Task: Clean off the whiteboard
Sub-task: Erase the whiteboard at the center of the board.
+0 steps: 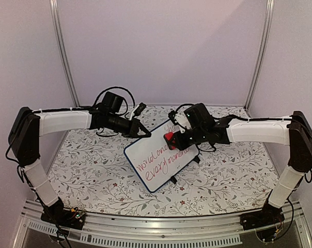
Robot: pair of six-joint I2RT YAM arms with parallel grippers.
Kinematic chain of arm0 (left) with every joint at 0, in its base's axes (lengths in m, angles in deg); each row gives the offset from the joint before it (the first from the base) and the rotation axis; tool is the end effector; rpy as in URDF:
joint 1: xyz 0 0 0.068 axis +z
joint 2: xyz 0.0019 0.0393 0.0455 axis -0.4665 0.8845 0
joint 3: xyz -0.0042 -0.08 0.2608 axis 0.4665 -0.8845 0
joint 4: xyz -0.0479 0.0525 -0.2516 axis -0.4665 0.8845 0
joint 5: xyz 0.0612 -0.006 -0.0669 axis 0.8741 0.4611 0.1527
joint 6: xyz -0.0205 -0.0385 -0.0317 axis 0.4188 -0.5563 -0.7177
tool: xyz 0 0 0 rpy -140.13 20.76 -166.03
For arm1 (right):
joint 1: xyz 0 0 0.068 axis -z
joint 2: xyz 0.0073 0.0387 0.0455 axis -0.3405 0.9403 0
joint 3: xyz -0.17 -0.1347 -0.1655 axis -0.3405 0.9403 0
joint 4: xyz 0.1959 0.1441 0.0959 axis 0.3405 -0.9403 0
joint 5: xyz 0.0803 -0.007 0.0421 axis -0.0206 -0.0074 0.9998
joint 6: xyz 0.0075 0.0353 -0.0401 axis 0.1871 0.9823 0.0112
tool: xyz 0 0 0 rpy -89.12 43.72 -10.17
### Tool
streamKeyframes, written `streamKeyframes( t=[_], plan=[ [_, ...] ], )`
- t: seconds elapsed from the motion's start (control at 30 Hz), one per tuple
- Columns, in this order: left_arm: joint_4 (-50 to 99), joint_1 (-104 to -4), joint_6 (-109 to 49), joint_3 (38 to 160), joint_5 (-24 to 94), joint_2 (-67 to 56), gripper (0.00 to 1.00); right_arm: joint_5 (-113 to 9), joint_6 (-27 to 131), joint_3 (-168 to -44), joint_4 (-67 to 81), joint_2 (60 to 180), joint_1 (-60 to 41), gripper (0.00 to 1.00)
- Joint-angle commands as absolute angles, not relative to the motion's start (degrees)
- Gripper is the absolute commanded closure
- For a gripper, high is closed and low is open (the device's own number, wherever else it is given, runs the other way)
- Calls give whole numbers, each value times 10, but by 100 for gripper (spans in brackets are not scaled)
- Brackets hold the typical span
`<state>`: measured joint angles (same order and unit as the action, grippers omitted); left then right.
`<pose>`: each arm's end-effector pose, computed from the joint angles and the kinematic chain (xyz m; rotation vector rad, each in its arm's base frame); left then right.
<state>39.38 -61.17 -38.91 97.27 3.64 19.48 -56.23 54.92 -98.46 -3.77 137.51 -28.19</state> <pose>0.3088 -0.2306 0.2336 0.6410 2.3631 -1.2612 0.2547 0.2867 0.2293 -0.8042 2.2239 0.5699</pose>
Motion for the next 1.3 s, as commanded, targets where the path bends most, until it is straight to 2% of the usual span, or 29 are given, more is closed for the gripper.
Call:
streamKeyframes(
  t=[0.0,0.43,0.93,1.27],
  plan=[
    [401,-622,-376,982,23,190,100,-561,556,-1011,-63,1376,-284,89],
    [401,-623,-374,982,25,188,100,-567,542,-1107,-74,1431,-258,89],
    [404,-622,-374,984,24,189,100,-540,571,-965,-56,1366,-257,90],
    [404,-622,-373,984,24,188,100,-533,578,-958,-50,1354,-259,90]
  ],
)
